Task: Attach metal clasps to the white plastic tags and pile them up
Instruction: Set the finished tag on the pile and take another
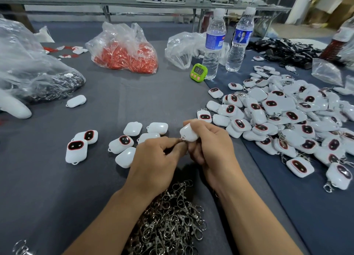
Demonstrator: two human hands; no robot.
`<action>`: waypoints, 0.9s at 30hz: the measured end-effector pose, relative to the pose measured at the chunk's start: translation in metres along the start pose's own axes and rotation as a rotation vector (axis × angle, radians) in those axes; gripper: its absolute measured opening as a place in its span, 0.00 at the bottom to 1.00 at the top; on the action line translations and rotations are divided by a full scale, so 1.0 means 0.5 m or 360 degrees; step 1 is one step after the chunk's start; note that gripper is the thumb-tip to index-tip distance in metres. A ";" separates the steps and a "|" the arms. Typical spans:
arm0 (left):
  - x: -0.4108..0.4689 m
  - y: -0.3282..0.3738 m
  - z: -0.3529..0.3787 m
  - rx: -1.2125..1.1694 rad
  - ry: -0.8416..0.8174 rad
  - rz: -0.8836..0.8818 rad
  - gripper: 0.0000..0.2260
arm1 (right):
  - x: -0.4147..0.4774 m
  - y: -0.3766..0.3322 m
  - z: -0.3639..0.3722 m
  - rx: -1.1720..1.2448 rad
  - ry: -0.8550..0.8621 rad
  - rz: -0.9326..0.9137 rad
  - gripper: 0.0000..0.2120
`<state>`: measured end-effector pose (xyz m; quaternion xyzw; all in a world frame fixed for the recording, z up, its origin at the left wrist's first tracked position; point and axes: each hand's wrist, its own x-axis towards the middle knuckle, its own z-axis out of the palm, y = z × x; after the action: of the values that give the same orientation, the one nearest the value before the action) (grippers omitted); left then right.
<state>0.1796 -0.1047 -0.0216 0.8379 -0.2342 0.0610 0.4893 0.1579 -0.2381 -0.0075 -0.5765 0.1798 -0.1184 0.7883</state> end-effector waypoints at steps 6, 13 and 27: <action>-0.002 -0.003 0.008 0.0504 0.0248 0.0179 0.15 | 0.005 -0.008 -0.012 -0.0240 -0.0129 0.0020 0.07; -0.003 -0.008 0.009 0.0234 0.0294 -0.0051 0.13 | 0.028 -0.041 -0.069 0.0775 -0.0088 0.0076 0.08; 0.027 -0.036 -0.055 0.0602 0.0568 -0.0220 0.17 | 0.024 -0.018 -0.050 0.0638 -0.0106 0.0138 0.06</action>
<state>0.2033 -0.0783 -0.0169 0.9044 -0.0709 0.2169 0.3606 0.1584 -0.2673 -0.0076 -0.4034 0.1511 -0.0985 0.8971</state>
